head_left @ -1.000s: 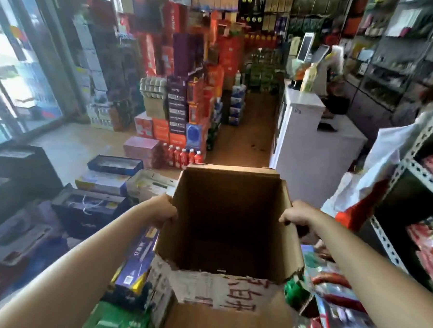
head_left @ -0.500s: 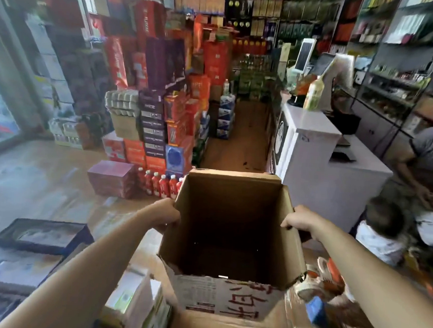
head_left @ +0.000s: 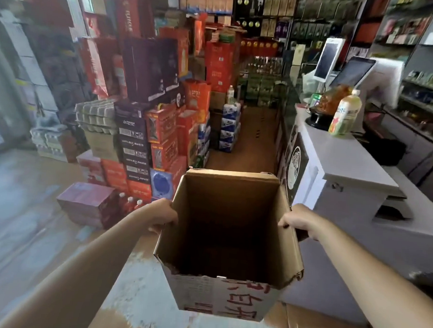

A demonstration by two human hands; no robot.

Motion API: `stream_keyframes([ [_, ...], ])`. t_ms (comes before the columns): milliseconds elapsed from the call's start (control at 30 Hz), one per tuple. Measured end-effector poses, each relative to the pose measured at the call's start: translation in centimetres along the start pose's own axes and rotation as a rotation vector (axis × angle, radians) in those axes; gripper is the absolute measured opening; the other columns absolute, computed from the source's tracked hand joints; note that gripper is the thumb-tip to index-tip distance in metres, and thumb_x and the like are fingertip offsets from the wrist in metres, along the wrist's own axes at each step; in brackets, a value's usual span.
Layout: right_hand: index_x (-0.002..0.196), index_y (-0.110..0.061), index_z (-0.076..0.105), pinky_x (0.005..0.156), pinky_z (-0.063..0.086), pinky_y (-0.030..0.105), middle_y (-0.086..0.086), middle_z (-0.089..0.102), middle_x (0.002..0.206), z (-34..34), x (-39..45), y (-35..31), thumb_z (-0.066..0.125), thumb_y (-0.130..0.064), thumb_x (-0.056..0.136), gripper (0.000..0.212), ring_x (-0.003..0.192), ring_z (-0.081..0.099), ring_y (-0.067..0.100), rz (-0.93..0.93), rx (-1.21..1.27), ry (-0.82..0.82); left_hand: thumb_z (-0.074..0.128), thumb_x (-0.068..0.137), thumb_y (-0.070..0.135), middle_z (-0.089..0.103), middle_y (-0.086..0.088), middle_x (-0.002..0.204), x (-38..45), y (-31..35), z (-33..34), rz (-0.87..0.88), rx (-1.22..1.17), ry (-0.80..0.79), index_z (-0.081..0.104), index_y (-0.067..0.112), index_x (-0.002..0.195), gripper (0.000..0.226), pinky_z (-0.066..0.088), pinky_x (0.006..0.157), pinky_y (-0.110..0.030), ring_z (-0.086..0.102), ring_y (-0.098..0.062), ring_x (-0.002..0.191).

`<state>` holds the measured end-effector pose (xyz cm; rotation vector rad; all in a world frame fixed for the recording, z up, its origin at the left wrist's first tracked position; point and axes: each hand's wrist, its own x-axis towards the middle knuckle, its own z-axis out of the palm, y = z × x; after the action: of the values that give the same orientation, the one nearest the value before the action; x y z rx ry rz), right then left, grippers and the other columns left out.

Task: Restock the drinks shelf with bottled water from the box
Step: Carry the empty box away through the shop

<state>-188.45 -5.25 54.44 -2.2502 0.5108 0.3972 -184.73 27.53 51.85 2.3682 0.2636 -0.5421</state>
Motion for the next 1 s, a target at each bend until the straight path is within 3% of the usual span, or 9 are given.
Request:
stream_keyframes([
  [167,0.084,-0.007,0.047,0.058,0.047,0.030,0.011,0.050,0.082,-3.1,11.8,-5.4,0.060,-0.005,0.086,0.014,0.072,0.052,0.026,-0.014,0.001,-0.021,0.062,0.076,0.005,0.067,-0.015,0.079,11.0,4.9,-2.3,-0.013,-0.021,0.016,0.063,0.002,0.097,0.022,0.057,0.051,-0.033,0.066,-0.026,0.060],
  [300,0.084,-0.005,0.048,0.056,0.045,0.030,0.011,0.050,0.080,-4.6,21.2,-8.9,0.061,-0.005,0.086,0.014,0.073,0.052,0.025,-0.020,-0.017,-0.026,0.063,0.072,0.004,0.070,-0.021,0.093,20.8,7.8,-3.4,-0.022,-0.042,0.028,0.064,-0.001,0.099,0.027,0.060,0.068,-0.042,0.070,-0.034,0.079],
  [367,0.089,-0.003,0.048,0.053,0.043,0.030,0.009,0.049,0.082,-5.0,25.7,-10.5,0.062,-0.007,0.086,0.014,0.072,0.050,0.023,-0.009,-0.040,-0.033,0.063,0.074,0.004,0.068,-0.019,0.084,25.6,9.4,-4.0,-0.022,-0.046,0.011,0.063,0.000,0.098,0.025,0.058,0.057,-0.036,0.069,-0.032,0.071],
  [500,0.126,0.003,0.046,0.080,0.041,0.031,0.013,0.050,0.106,-6.1,35.8,-13.6,0.063,-0.010,0.087,0.044,0.099,0.049,0.027,0.012,-0.052,-0.041,0.064,0.073,0.005,0.068,-0.012,0.079,35.2,13.2,-6.0,-0.010,-0.006,-0.011,0.063,0.008,0.088,0.015,0.055,0.049,-0.030,0.068,-0.026,0.066],
  [600,0.131,0.003,0.043,0.081,0.040,0.030,0.012,0.051,0.114,-7.5,42.6,-16.5,0.063,-0.010,0.087,0.050,0.099,0.046,0.024,0.029,-0.057,-0.038,0.061,0.073,0.000,0.066,-0.009,0.073,42.3,16.7,-8.0,-0.008,-0.020,-0.023,0.061,0.011,0.078,0.012,0.058,0.049,-0.033,0.065,-0.022,0.058],
  [733,0.129,0.004,0.044,0.084,0.046,0.034,0.013,0.049,0.106,-9.8,51.5,-20.4,0.063,-0.010,0.087,0.048,0.103,0.050,0.027,0.042,-0.051,-0.017,0.060,0.073,-0.001,0.065,-0.009,0.069,51.1,21.9,-10.4,-0.018,-0.044,-0.057,0.063,0.009,0.084,0.016,0.053,0.040,-0.027,0.062,-0.019,0.049],
  [867,0.136,0.001,0.039,0.086,0.046,0.037,0.018,0.050,0.128,-12.1,60.7,-23.4,0.061,-0.012,0.089,0.053,0.119,0.049,0.033,0.067,-0.046,-0.021,0.060,0.066,0.000,0.071,-0.016,0.093,60.5,26.0,-11.8,-0.025,-0.086,-0.091,0.066,0.009,0.095,0.031,0.060,0.061,-0.048,0.071,-0.029,0.071],
  [1000,0.143,0.000,0.032,0.093,0.040,0.036,0.017,0.039,0.144,-14.6,71.7,-26.6,0.060,-0.009,0.091,0.060,0.131,0.040,0.033,0.048,-0.029,-0.036,0.060,0.060,0.002,0.069,-0.017,0.101,71.1,30.0,-12.6,-0.044,-0.102,-0.117,0.064,0.009,0.102,0.043,0.058,0.068,-0.053,0.070,-0.032,0.083],
])
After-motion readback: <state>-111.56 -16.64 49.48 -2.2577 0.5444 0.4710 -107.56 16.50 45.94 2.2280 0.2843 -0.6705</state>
